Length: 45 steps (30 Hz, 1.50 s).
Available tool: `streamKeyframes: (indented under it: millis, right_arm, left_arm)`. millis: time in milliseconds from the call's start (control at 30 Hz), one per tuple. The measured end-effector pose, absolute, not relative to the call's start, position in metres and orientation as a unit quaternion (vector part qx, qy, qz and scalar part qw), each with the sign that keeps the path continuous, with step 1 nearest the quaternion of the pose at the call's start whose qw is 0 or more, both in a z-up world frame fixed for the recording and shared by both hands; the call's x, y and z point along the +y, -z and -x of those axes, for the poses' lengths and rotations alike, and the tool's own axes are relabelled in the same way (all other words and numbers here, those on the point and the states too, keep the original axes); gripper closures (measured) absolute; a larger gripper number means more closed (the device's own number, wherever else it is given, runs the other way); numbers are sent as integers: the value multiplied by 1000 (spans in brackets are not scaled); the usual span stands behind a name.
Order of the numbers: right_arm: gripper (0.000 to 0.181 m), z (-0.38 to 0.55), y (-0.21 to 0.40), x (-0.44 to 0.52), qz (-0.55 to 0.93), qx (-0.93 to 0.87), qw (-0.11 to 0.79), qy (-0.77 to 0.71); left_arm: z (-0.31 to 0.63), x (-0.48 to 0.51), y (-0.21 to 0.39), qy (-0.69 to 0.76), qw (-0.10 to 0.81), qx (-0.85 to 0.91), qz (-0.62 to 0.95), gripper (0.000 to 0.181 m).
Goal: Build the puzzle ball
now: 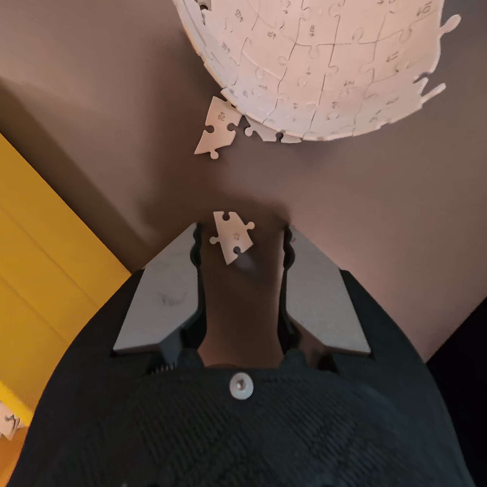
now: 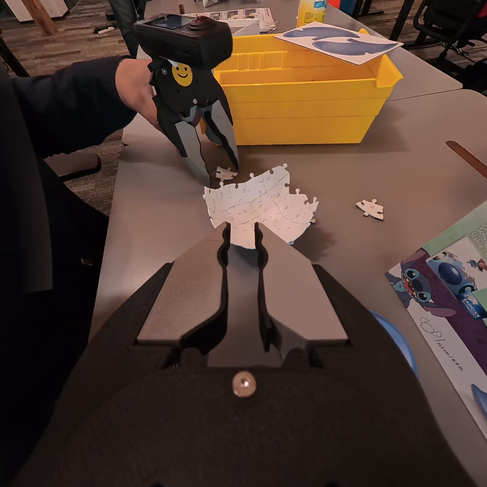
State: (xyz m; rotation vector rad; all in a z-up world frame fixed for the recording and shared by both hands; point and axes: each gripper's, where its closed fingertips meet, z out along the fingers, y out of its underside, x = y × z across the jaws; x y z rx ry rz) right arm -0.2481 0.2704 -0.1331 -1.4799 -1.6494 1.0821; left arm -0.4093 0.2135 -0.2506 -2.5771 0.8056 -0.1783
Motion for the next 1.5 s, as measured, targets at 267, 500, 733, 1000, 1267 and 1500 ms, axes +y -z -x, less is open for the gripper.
streamKeyframes:
  millis: [267,500,733,1000,1267,1500]
  right_arm:
    - [167,249,133,267,563,-634,330,-416]
    - [167,249,133,266,562,-635,327,-417]
    - [167,250,135,265,561,-638,324,-416]
    - [166,251,139,268,571,-631,315,-420]
    - [166,254,135,271,579,-610,312,-442]
    - [165,266,136,263,578,-595,288,-478]
  left_arm:
    - [410,209,250,73,235,296,923,123]
    - [409,208,249,78,253,306,914,153]
    - [406,209,249,64,259,324,908,157]
    - [410,217,236,-17,301,363,882,158]
    - [381,244,147,-71,480,379,788,158]
    - [309,273,117,-102,573,434,688,158]
